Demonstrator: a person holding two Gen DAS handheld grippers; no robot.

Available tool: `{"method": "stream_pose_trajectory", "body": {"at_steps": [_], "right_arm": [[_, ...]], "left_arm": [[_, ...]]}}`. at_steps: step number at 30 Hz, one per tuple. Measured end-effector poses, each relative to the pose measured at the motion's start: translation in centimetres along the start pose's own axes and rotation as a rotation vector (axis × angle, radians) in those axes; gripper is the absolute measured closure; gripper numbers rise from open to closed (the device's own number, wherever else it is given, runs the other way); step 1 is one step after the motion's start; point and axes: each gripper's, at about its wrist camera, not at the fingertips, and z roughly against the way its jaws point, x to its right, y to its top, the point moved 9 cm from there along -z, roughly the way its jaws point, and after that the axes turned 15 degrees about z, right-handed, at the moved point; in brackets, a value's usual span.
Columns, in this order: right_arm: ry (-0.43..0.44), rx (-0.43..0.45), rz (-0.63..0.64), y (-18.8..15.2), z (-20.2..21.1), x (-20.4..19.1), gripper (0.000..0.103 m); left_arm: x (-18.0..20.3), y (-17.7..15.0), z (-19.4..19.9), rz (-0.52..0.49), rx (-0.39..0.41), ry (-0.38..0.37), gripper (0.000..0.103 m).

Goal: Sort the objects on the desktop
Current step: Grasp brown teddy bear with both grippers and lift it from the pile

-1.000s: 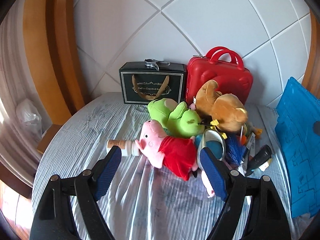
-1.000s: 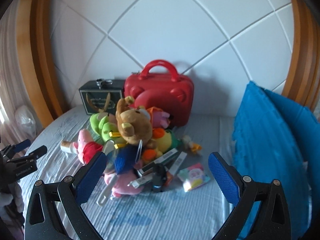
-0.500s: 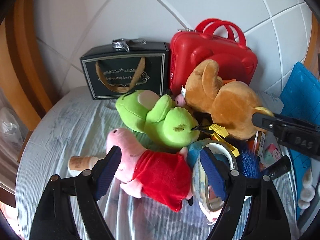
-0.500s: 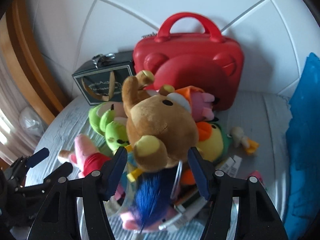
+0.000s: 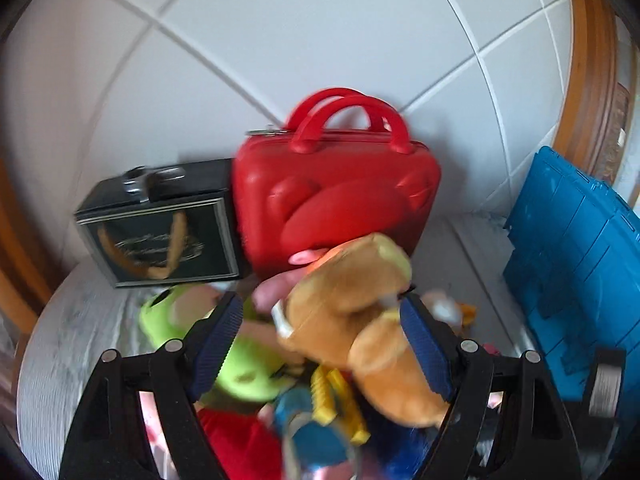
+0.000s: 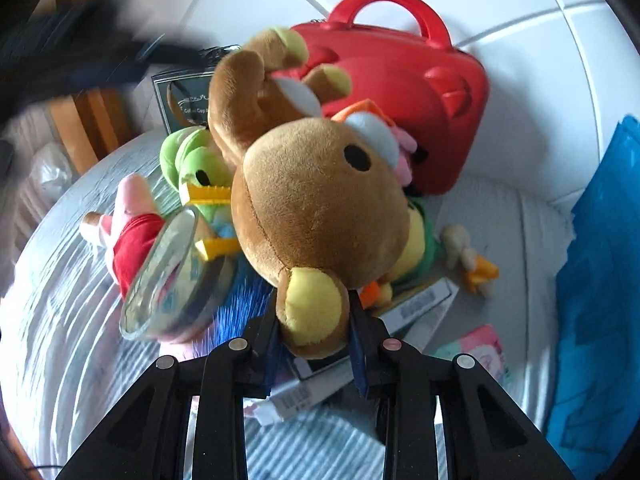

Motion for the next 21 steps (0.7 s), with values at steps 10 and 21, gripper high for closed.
{"method": "stream_pose_trajectory", "body": {"at_steps": [10,21], "right_arm": [[-0.032,-0.066,-0.078,-3.4,-0.9,3.6,0.076],[0.054,0.042,-0.225,-2.1,3.8,3.6,0.019]], "left_arm": [[-2.2,-6.6,-4.5,0.054,-0.183,0.019,0.021],[-3.6,-10.2,-0.8,-0.002,-0.127,0.05,0.022]]}}
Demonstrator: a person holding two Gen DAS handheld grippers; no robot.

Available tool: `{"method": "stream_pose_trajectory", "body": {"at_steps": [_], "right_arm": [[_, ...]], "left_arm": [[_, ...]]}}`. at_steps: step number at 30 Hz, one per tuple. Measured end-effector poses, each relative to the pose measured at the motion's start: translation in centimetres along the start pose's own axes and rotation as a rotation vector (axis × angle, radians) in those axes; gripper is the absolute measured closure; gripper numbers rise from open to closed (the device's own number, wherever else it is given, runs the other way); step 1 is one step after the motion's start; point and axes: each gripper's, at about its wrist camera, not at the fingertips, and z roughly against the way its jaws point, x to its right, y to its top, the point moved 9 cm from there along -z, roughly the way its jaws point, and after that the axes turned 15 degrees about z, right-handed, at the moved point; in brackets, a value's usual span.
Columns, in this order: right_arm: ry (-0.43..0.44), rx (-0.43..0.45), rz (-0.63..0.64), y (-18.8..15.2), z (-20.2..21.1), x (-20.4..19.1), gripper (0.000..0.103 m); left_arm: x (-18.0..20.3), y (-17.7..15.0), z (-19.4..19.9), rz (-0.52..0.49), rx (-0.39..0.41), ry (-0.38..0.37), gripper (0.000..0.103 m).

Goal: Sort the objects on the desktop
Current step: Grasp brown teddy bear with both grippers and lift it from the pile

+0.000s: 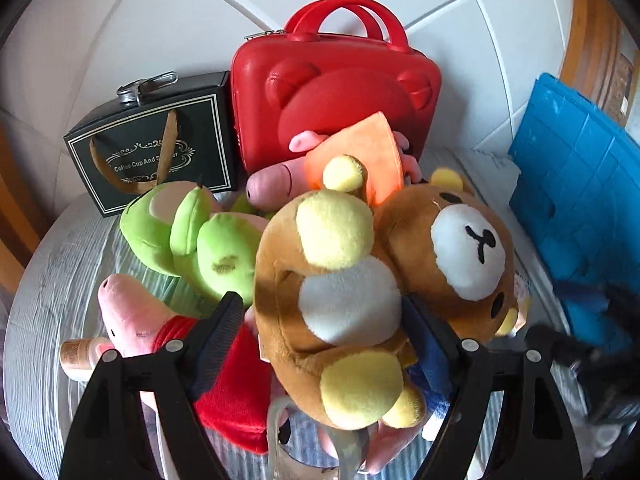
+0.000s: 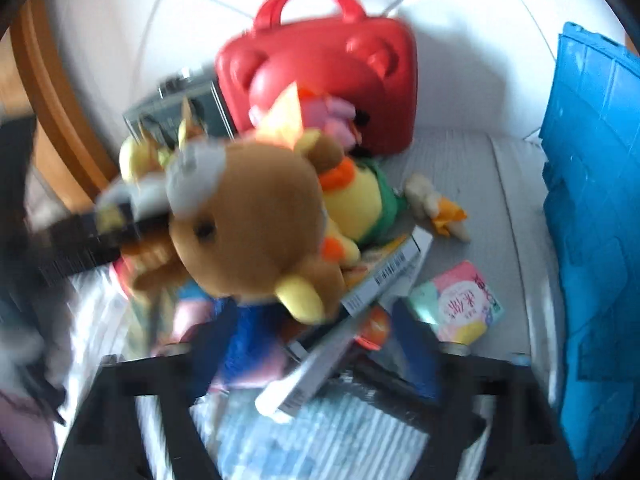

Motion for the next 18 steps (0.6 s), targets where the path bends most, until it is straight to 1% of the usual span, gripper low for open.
{"method": "stream_pose_trajectory", "body": {"at_steps": [3,4,5,7,10,11,13,15,17,18], "right_arm": [[0.053,0.016,-0.023,1.8,-0.8,-0.9,0.018],[0.072,0.011,-0.025,2.2,-1.4,-1.3,0.014],[0.086,0.004,-0.022,2.4,-2.0,-1.7,0.008],[0.102,-0.004,-0.018,2.5,-3.1,-2.1,0.001],[0.093,-0.012,-0.019,3.0,-5.2,-1.7,0.0],[0.103,-0.018,-0.022,3.0,-5.9,-1.5,0.0],[0.129,-0.033,-0.025,2.9,-7.1,-1.4,0.001],[0.133,-0.039,-0.006,2.8,-7.6,-1.9,0.012],[0.11,-0.03,0.016,2.9,-7.3,-2.2,0.018],[0.105,-0.022,0.024,3.0,-7.1,-2.3,0.019]], "left_arm": [[-0.2,-0.1,0.3,-0.006,-0.004,0.004,0.022],[-0.2,-0.4,0.3,-0.015,-0.003,0.01,0.022],[-0.1,-0.6,0.2,-0.029,-0.009,0.017,0.022],[-0.3,-1.3,-0.3,-0.035,-0.025,0.025,0.022],[-0.5,-1.2,-0.7,-0.004,-0.026,0.008,0.021],[-0.3,-1.0,-0.8,-0.007,-0.023,0.009,0.021],[0.2,-0.8,-1.2,-0.028,-0.025,0.008,0.021],[0.5,-0.7,-1.7,-0.051,-0.034,0.014,0.023],[0.6,-0.7,-1.8,-0.061,-0.03,0.013,0.025],[0.6,-0.7,-1.5,-0.06,-0.022,0.004,0.027]]}}
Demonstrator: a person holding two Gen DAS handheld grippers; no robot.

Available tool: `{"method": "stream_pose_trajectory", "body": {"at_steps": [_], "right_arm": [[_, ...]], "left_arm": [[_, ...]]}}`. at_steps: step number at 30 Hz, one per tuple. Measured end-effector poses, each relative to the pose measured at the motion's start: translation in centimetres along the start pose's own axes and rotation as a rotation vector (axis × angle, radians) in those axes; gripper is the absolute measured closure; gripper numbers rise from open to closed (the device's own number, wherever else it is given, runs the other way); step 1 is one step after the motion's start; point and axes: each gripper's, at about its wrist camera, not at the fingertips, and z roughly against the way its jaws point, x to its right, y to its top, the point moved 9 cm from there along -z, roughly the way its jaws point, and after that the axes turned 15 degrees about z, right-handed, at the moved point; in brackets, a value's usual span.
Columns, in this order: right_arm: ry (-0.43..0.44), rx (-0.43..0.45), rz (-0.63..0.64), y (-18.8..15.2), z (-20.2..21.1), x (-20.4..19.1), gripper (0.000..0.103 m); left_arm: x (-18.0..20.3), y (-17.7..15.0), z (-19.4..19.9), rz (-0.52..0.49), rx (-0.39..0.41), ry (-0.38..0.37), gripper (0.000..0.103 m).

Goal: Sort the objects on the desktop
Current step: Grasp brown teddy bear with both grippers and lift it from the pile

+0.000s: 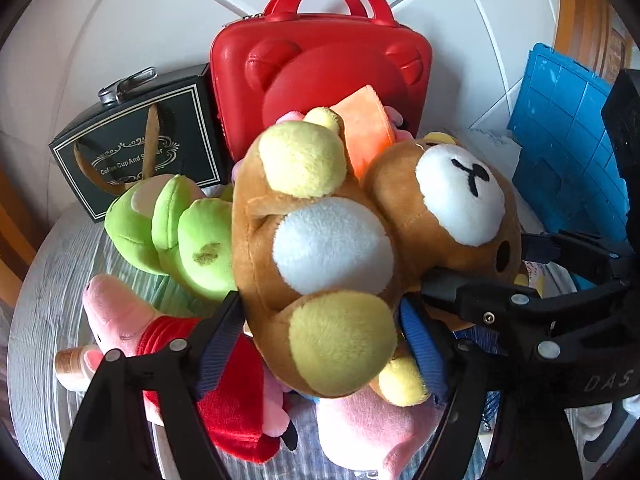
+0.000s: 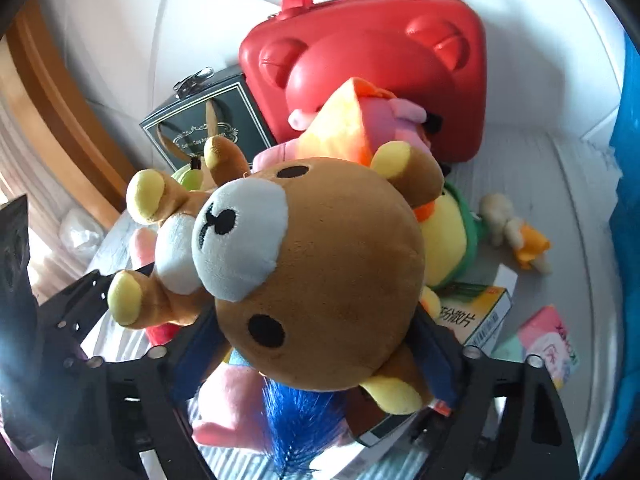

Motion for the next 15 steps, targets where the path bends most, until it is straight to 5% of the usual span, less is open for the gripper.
{"method": "stream_pose_trajectory", "body": {"at_steps": [12,15], "right_arm": [[-0.05,0.125,0.05,1.3,7.7,-1.4,0.02],[-0.059,0.148,0.054,1.0,10.2,-1.7,0.029]], "left_arm": [[3.0,1.5,8.4,-0.051,0.15,-0.034,0.028],[4.2,1.4,10.3,-0.061,0.163,-0.052,0.029]]}}
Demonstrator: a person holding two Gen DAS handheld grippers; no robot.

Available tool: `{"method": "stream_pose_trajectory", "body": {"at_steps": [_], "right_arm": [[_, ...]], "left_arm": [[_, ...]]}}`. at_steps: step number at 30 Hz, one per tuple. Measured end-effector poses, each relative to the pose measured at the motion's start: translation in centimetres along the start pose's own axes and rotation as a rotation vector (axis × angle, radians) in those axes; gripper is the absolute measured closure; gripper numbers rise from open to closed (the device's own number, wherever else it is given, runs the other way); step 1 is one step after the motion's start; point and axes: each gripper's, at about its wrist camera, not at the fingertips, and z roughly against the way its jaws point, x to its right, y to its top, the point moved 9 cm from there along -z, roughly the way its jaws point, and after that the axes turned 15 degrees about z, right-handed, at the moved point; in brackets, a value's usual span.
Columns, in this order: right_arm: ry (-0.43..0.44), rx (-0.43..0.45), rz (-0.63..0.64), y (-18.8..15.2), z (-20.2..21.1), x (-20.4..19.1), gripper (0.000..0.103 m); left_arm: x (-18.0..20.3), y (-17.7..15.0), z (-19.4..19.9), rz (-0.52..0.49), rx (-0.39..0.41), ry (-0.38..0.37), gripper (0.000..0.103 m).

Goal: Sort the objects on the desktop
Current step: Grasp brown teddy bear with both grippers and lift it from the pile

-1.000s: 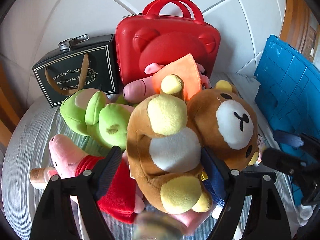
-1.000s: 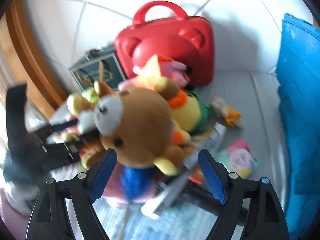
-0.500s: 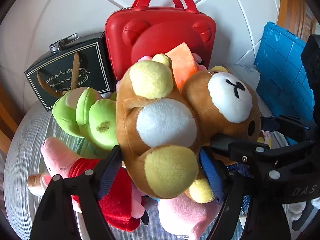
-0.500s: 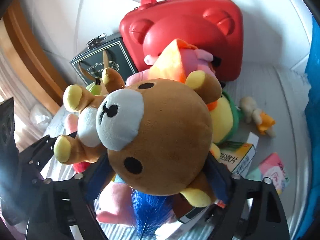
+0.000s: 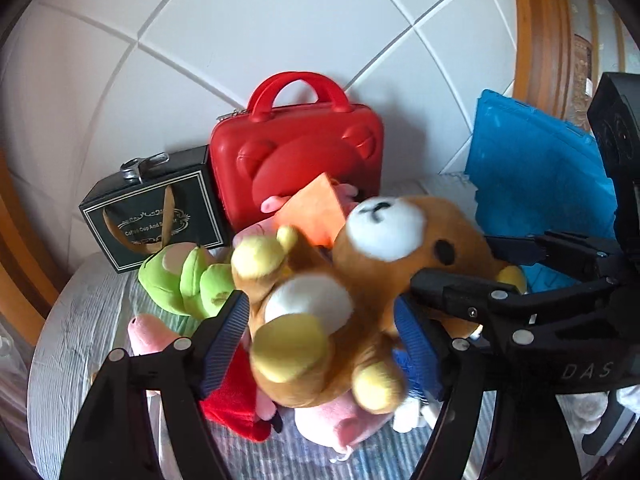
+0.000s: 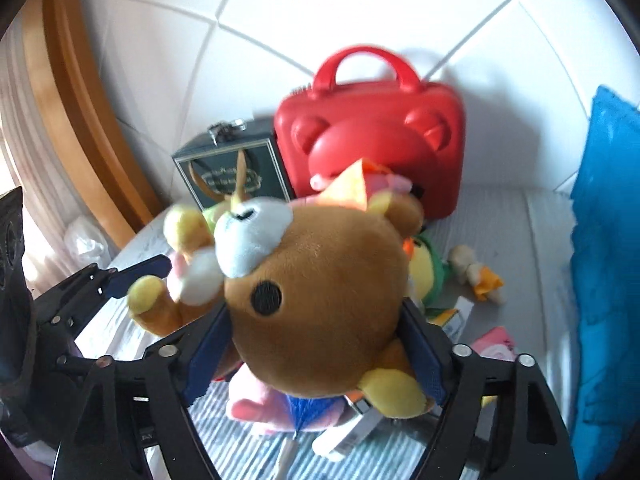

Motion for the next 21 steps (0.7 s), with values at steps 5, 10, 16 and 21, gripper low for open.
{"method": "stream_pose_trajectory", "body": {"at_steps": [5,10,16,21], "right_arm": [[-0.015,-0.044,-0.022,-1.5,2.4,0.0,0.102],[0.015,-0.126,-0.086,-5.8,2.5,0.5,0.085],[0.018,-0.122,-0.151,-7.3,2.9,1.8,0.011],[0.016,-0.084,-0.171,-5.0,3.0,2.9,0.0]], "left_arm": [[1.6,-1.6,1.7,0.004,-0.025,-0.012,0.031],[-0.2,-5.9,-0.5,0.041,-0.181,0.052,0.031],[0.1,-6.3,0.3,0.064,-0.18,0.041,0.03],[0.0,-2.2,0.3,0.048,-0.101,0.065,0.013]]}}
